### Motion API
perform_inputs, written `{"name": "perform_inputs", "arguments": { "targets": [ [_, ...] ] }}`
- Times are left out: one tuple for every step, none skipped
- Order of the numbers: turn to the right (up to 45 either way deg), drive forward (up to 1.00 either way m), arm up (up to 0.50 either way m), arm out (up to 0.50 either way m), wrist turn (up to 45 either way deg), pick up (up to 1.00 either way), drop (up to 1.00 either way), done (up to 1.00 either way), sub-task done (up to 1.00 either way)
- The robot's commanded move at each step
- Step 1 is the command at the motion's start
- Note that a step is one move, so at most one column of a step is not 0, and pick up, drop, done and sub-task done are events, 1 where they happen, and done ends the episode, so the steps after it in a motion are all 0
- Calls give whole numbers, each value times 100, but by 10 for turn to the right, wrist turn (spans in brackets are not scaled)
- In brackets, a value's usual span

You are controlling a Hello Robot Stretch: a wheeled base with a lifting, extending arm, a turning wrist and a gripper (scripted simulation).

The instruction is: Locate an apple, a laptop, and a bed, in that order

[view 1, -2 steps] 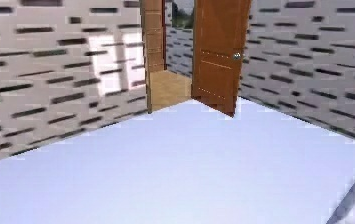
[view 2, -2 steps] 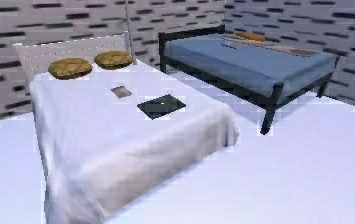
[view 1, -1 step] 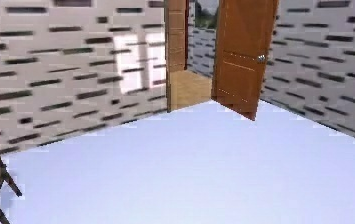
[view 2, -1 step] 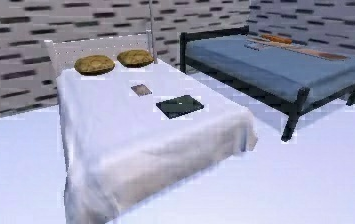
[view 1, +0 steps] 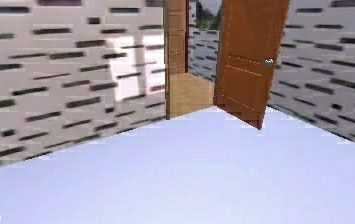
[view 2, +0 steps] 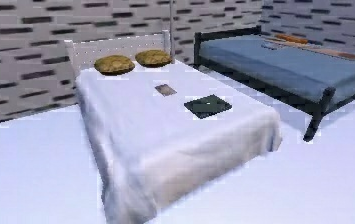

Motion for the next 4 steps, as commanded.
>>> {"name": "perform_inputs", "arguments": {
  "targets": [
    [90,0,0,0,0,0,0,0,0],
    [0,100,0,0,0,0,0,0,0],
    [0,100,0,0,0,0,0,0,0],
    [120,0,0,0,0,0,0,0,0]
  ]
}}
